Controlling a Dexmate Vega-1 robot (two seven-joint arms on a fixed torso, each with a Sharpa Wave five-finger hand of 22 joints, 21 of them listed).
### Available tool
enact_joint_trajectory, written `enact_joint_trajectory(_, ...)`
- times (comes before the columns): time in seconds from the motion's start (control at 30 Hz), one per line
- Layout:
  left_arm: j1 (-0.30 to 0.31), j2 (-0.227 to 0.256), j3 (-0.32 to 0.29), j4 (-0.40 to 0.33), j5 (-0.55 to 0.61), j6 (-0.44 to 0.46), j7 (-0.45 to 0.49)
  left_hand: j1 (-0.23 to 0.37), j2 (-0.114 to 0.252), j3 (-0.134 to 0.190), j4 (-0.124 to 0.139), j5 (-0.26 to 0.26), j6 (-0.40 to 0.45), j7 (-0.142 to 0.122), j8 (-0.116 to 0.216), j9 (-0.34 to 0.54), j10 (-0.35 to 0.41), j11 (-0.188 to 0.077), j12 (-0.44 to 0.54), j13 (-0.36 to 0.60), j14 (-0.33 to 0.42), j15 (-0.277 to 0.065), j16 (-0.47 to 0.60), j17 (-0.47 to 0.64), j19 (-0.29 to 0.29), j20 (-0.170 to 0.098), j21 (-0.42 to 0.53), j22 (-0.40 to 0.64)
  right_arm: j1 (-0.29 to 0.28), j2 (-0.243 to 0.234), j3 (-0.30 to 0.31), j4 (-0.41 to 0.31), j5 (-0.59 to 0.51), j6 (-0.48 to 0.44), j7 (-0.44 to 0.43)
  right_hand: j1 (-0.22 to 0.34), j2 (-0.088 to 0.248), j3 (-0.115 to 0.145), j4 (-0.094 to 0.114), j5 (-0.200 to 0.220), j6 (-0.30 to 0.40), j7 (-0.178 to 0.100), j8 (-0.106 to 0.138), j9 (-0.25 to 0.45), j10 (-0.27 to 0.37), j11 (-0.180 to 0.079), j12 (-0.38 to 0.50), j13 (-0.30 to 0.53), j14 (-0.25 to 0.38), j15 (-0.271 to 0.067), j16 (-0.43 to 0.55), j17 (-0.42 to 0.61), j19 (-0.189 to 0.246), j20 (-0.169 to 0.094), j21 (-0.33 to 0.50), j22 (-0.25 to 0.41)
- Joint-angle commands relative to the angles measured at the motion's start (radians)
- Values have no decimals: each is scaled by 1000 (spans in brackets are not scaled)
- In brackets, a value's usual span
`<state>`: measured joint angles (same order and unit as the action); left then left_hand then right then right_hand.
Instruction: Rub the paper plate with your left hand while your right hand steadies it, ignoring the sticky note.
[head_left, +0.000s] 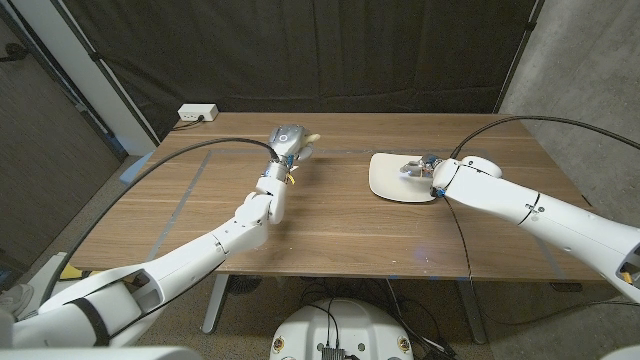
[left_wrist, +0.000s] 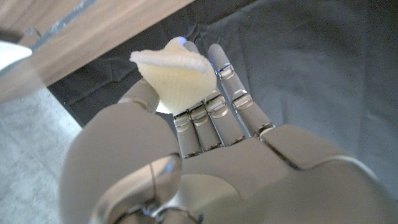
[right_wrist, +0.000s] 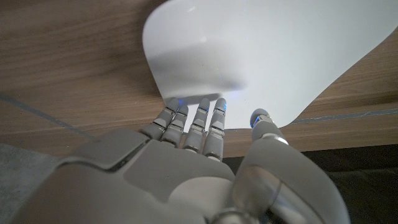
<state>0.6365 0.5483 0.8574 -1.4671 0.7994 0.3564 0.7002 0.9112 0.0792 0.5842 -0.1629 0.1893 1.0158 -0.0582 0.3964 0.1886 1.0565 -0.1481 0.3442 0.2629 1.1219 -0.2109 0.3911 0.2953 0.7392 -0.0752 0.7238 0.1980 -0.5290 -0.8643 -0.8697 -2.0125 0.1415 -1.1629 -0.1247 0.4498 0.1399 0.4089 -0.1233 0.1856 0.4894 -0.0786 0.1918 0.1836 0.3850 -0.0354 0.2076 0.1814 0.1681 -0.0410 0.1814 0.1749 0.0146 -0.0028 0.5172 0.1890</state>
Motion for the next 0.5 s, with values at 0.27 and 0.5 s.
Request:
enact_joint_trajectory(0.27,-121,-61,35,199,-53,-388,213,45,20,11,2,1,49,14,1,0,18,-7,6,11,14,-18,0,11,4,-50,20,1,19,2,-9,10,3,-33,10,-21,4,-11,13,-4,4,-4,0,6,14,12,7,3,4,-9,6,5,1,-8,-4,3)
enact_joint_trajectory(0.5,-176,-86,69,268,-43,-492,231,52,13,12,0,1,62,18,0,-1,24,-9,5,13,22,-20,1,16,0,-53,26,1,28,-4,-14,12,-2,-23,15,-20,5,-12,12,-4,4,-3,0,6,14,9,7,3,7,-11,6,3,2,-9,-5,3)
